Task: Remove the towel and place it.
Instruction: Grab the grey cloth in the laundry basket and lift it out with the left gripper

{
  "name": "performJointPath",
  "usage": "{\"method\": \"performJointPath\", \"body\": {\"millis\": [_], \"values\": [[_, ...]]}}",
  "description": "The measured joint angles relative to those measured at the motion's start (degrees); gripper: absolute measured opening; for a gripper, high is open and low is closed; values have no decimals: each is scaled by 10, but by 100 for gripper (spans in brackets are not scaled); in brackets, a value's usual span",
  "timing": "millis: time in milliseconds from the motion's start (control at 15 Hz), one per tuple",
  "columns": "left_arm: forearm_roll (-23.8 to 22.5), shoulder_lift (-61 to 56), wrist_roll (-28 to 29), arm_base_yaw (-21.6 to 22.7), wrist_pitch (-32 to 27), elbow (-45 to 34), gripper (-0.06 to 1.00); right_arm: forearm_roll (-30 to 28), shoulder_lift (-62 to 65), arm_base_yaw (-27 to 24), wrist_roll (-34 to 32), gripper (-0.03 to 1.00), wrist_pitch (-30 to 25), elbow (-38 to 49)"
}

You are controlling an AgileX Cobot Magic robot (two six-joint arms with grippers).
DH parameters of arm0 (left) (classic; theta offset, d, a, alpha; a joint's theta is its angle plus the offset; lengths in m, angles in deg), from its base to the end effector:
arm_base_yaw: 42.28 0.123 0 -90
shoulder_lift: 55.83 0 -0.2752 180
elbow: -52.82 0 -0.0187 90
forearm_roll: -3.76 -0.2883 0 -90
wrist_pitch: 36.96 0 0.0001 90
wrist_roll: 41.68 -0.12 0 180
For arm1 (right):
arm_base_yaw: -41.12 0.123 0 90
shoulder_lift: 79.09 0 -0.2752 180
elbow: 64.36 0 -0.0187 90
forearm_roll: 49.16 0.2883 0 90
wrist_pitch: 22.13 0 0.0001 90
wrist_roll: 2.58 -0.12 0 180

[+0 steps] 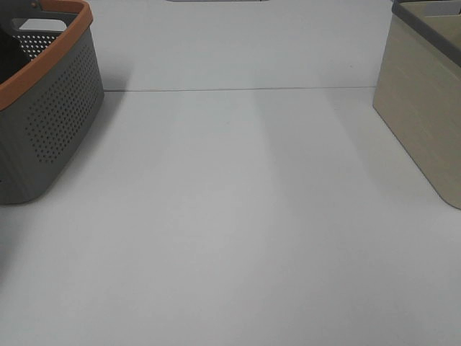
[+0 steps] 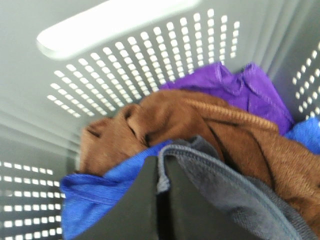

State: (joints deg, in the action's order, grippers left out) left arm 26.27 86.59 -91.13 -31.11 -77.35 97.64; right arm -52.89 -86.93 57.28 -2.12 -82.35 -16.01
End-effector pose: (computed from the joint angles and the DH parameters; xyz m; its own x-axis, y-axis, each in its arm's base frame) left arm 0.5820 0.0845 0.1879 -0.6060 0.4026 -0.6860 0.3566 0.9084 0.2181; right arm 0.0632 0.0113 0.2832 -0.4168 -0.1628 -0.8943 -0.2463 0.9673 -0.0612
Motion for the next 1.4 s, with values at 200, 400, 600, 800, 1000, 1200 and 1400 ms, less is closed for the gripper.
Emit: {"method": "performJointPath", "body": {"millis": [200, 400, 600, 800, 1000, 1200, 1400], "values": [[-1, -49, 1, 0, -1, 0, 0, 0, 0, 0, 0, 74, 0, 0], [-1, -99, 1, 0, -1, 0, 0, 0, 0, 0, 0, 74, 0, 0], [-1, -156, 7, 0, 5, 0, 0, 0, 0, 0, 0, 74, 0, 0], [1, -231, 7, 0, 13, 0, 0, 0, 0, 0, 0, 74, 0, 0], [13, -275, 8, -1, 28, 0, 0, 0, 0, 0, 0, 74, 0, 0], [18, -305, 9, -20, 63, 0, 0, 0, 0, 0, 0, 74, 0, 0], [20, -334, 0, -65, 129, 0, 0, 0, 0, 0, 0, 74, 0, 0]]}}
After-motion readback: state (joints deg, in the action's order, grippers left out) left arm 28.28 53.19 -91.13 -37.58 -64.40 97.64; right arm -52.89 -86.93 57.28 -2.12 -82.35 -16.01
